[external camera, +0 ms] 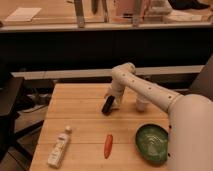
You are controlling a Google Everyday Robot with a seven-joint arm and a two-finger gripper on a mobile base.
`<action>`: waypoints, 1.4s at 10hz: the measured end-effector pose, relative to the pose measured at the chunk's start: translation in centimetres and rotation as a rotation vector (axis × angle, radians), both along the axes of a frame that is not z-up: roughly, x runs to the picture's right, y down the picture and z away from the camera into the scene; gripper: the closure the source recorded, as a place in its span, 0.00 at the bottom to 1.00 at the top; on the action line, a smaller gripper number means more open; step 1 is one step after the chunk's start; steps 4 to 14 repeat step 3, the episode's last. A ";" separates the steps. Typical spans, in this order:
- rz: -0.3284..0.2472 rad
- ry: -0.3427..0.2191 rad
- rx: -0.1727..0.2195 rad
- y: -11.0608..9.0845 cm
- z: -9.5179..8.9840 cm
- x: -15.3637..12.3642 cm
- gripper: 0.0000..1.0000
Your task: Place the eraser on the white sponge
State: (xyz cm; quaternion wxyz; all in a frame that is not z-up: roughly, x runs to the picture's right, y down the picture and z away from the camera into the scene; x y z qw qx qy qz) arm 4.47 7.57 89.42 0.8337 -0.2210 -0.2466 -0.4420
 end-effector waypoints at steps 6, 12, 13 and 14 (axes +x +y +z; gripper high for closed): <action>-0.003 0.001 -0.004 0.1 0.0 0.0 0.29; -0.003 0.001 -0.004 0.1 0.0 0.0 0.29; -0.003 0.001 -0.004 0.1 0.0 0.0 0.29; -0.003 0.001 -0.004 0.1 0.0 0.0 0.29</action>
